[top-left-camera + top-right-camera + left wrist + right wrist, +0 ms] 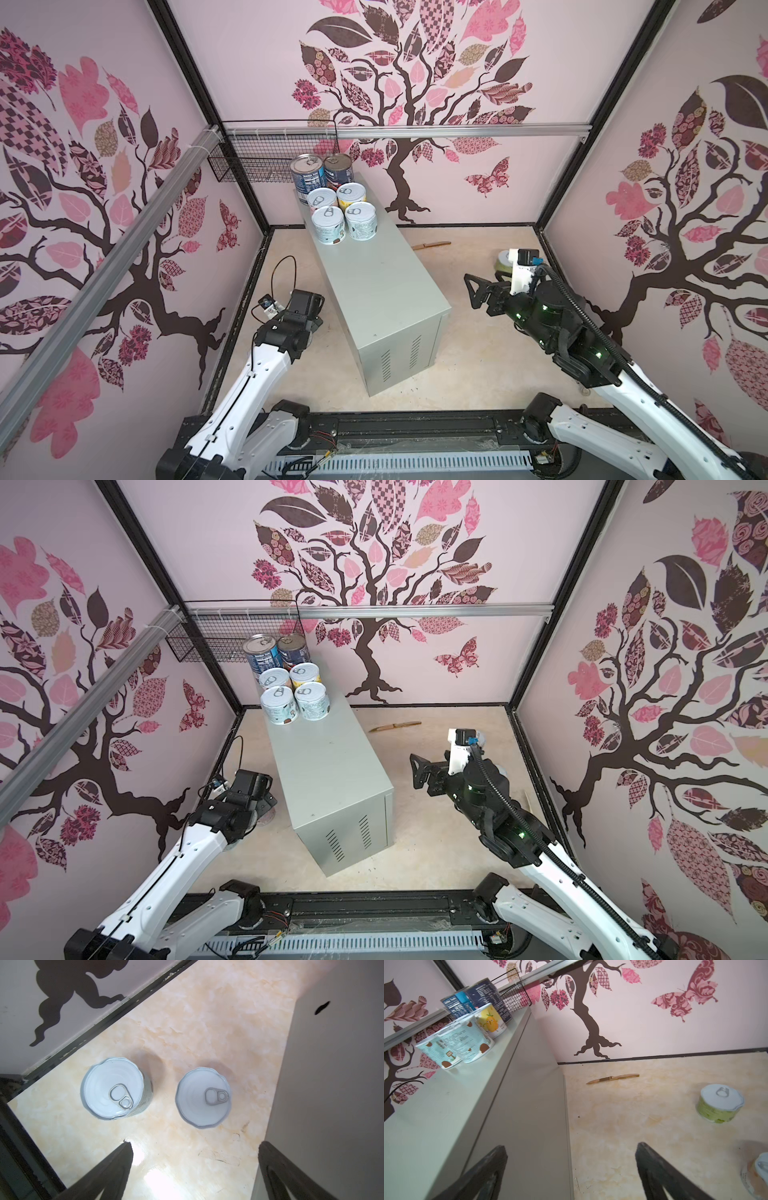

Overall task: Place and organize the canned foods onto the counter
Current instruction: 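Withdraw the right gripper toward the floor cans while the left arm reaches forward, then lower the left gripper over a white-lidded floor can while the right gripper hovers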

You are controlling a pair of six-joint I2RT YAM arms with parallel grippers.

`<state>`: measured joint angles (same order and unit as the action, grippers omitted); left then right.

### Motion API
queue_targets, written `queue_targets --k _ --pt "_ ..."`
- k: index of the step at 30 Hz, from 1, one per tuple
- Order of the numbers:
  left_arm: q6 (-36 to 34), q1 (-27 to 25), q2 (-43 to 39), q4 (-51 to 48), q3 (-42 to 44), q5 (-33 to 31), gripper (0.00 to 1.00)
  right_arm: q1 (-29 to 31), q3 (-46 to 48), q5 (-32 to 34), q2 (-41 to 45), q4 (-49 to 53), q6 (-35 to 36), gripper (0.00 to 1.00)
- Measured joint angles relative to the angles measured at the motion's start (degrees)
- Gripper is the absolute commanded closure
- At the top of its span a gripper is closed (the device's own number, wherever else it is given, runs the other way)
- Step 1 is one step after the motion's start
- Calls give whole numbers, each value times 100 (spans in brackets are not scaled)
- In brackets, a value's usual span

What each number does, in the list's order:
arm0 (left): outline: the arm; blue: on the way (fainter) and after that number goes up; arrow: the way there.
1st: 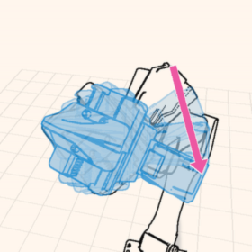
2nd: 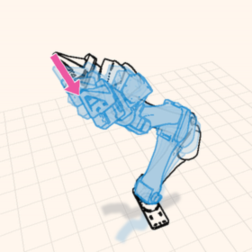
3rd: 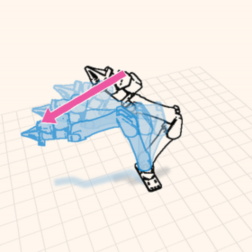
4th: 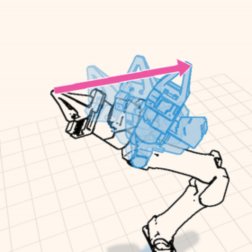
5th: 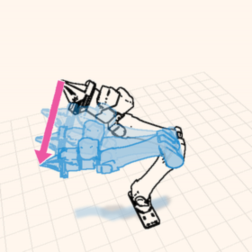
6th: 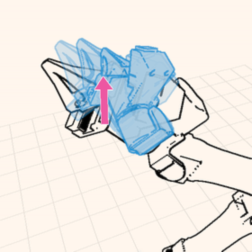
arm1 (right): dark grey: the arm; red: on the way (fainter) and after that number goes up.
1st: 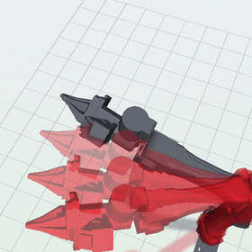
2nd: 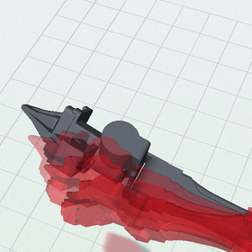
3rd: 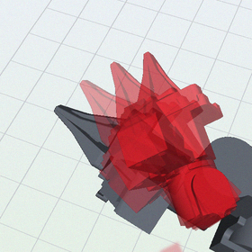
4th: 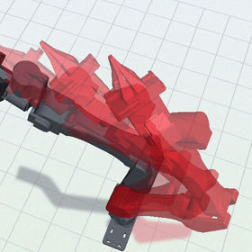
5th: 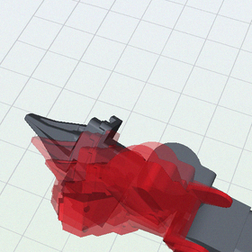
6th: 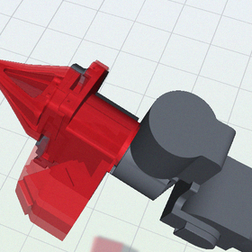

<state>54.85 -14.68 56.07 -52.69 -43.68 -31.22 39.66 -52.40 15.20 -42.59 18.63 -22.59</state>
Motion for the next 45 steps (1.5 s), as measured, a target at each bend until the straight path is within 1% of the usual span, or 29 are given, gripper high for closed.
queue_targets --k 3,7,9,10,12,14,16,20,27,30,35,40,42,45 --pt "181 0 361 103 111 -72 2 -2 557 170 195 -13 -221 0" --pt "280 0 723 334 229 -59 2 -133 927 273 260 35 -369 0" --pt "302 0 815 479 278 -50 2 -498 1113 85 313 -48 -474 0" --pt "306 0 841 555 291 -55 2 -774 1233 -90 341 -107 -538 0" --pt "313 0 914 699 297 -74 2 -1613 1604 -660 378 -332 -761 0" --pt "308 0 1012 828 297 -107 2 -2212 1987 -1102 374 -535 -994 0" --pt "310 0 1123 940 297 -129 2 -2476 2358 -1410 275 -708 -1198 0" --pt "348 17 1309 1132 326 -136 2 -2496 2896 -1851 -20 -1128 -1478 0" --pt "420 122 1661 1316 341 -175 2 -2494 3244 -2267 -461 -1891 -1757 0" --pt "481 221 1823 1425 343 -170 2 -2439 3248 -2347 -605 -2118 -1816 0" --pt "518 516 2374 1773 343 28 3 -2337 3248 -2411 -861 -2387 -1843 0" --pt "540 540 2778 1998 343 151 7 -2232 3248 -2476 -1108 -2494 -1853 0" --pt "544 538 2813 2039 343 146 10 -2194 3248 -2496 -1145 -2533 -1856 0" --pt "553 507 2815 2048 343 37 10 -2164 3248 -2533 -1202 -2579 -1856 0"
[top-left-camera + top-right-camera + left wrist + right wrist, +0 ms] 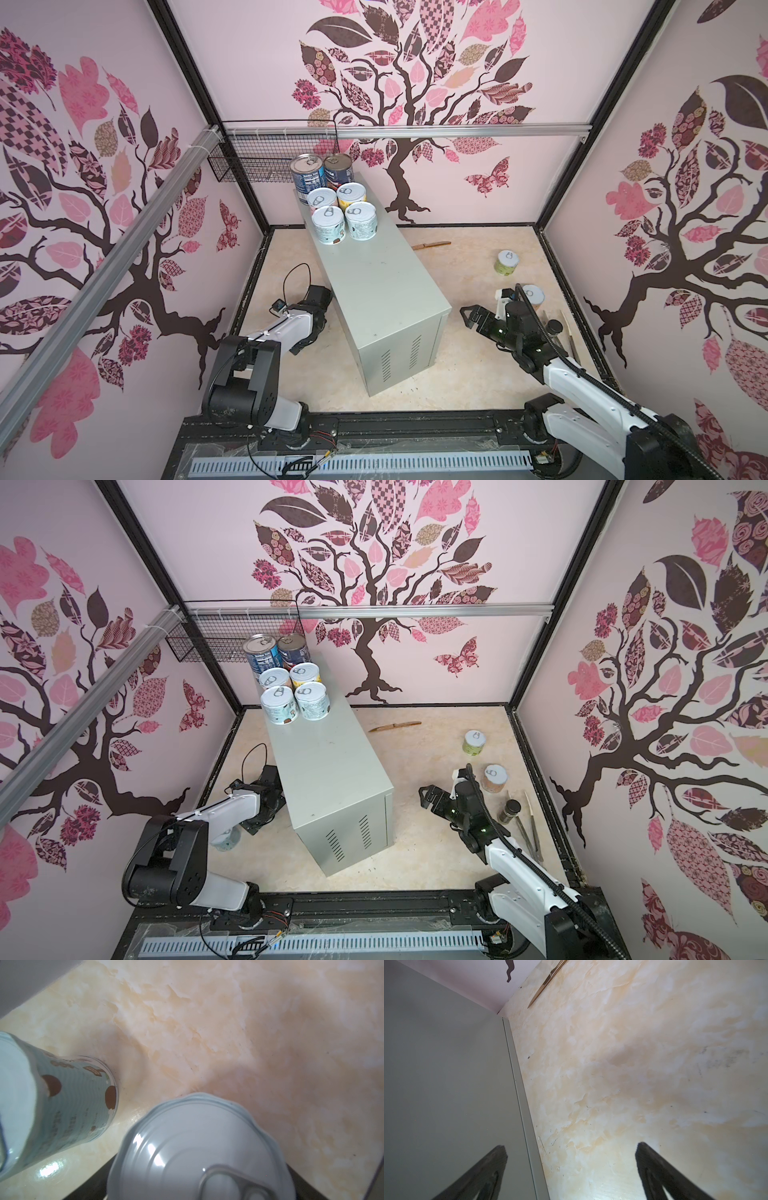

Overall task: Place and organize the canned foods onto the counter
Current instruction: 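Lower the left gripper over a white-lidded floor can while the right gripper hovers, then close the left gripper on the pink-labelled can and lift it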

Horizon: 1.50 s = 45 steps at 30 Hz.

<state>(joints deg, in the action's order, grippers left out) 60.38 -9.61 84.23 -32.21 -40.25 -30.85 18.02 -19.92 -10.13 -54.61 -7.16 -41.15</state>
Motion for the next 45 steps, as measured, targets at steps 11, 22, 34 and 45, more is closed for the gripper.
queue_targets --k 11,22,34,45 --pt "184 -20 186 -343 -35 -205 11 35 0 -44 -31 -83 0 0" --pt "245 -35 127 -385 -35 -111 35 103 0 -55 76 -79 22 0" --pt "-254 -251 -839 -857 -83 -28 41 103 11 -55 389 -76 114 0" --pt "-1388 -433 -1862 -1598 -938 74 45 103 11 -90 446 -59 284 0"
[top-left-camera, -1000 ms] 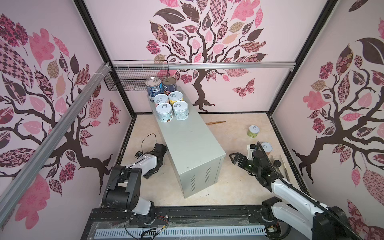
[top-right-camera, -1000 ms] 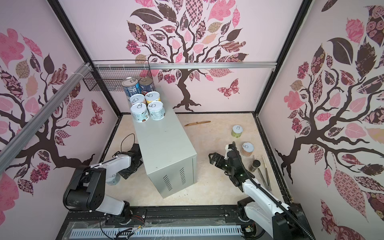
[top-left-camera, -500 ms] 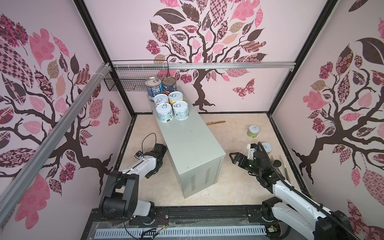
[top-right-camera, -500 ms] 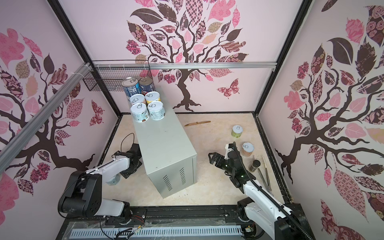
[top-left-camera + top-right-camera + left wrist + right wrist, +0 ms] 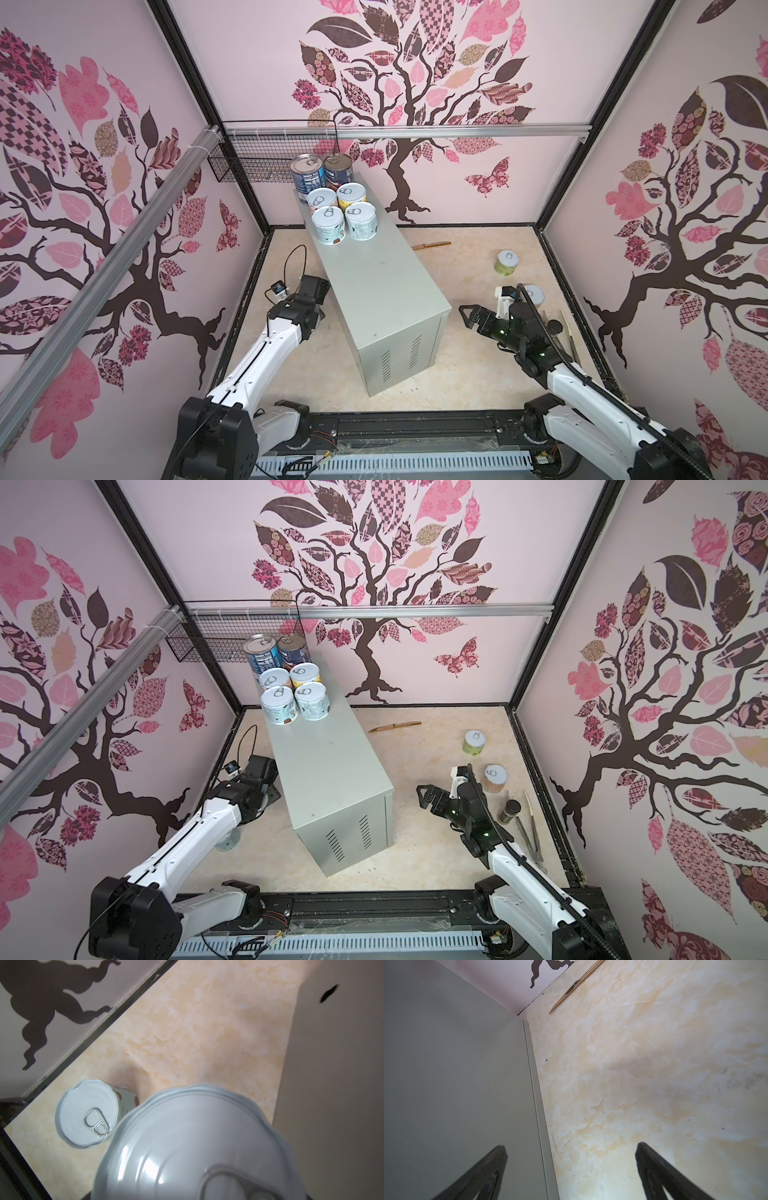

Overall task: Place and organize the canned foods onto the counter
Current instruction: 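Close the left gripper on the pink-labelled can and lift it, then carry the pink-labelled can up over the cabinet top with the left gripper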

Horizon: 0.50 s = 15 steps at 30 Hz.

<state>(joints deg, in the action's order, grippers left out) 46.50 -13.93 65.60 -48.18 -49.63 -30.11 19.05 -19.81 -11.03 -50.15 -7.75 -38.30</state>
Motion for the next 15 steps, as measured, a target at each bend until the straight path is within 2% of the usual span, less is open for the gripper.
queue_targets --k 7,15 --pt "-758 -90 -485 -581 -1001 332 47 2 -17 -166 0 70 262 0" --pt "-1495 -90 -903 -1451 -2406 992 48 63 -26 -435 7 98 584 0"
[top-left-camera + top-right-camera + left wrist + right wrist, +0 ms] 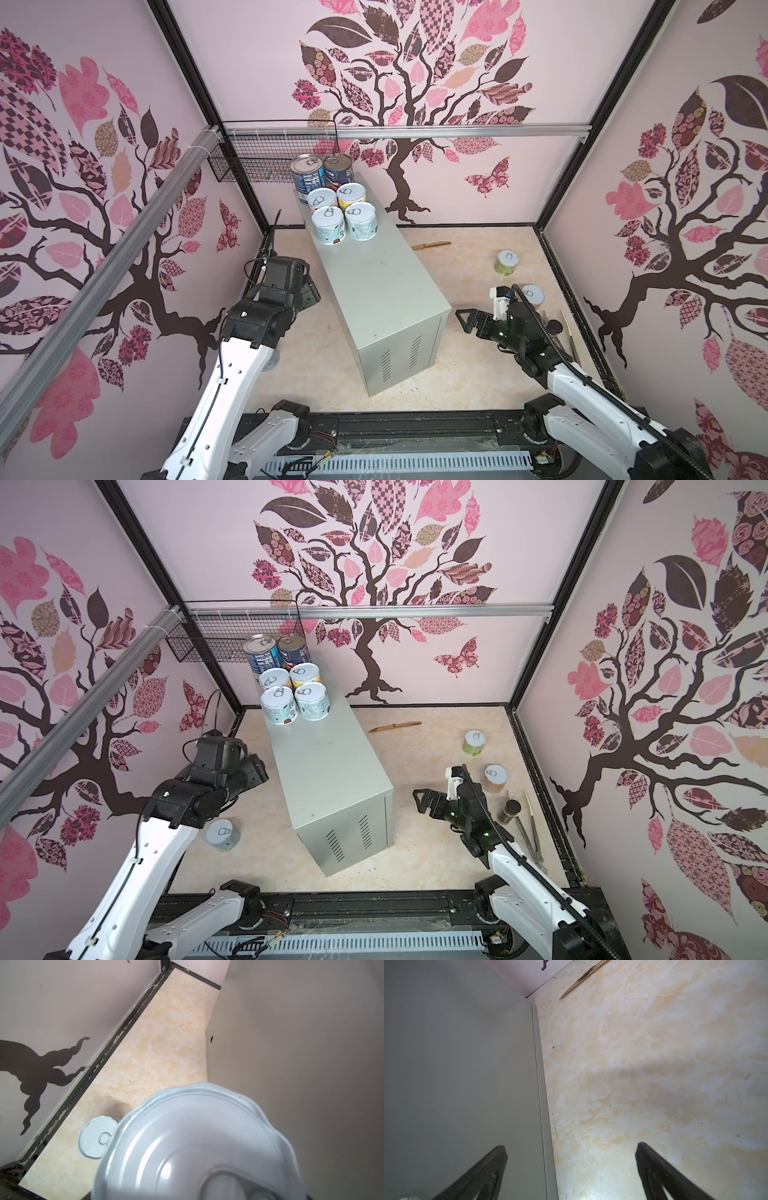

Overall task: Place and organize the canned foods onto the counter
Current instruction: 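Carry the pink-labelled can up over the cabinet top with the left gripper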

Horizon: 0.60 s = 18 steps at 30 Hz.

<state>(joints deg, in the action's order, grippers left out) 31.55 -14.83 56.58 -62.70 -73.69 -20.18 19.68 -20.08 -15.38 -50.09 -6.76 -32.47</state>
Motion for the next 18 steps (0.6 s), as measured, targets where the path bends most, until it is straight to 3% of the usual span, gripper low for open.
queue_targets --k 11,18 --pt "-702 -2 17 -1082 -1611 721 50 212 13 -92 46 -138 317 0" --pt "-1019 -20 275 -1362 -2599 1547 53 232 85 42 212 -120 413 0"
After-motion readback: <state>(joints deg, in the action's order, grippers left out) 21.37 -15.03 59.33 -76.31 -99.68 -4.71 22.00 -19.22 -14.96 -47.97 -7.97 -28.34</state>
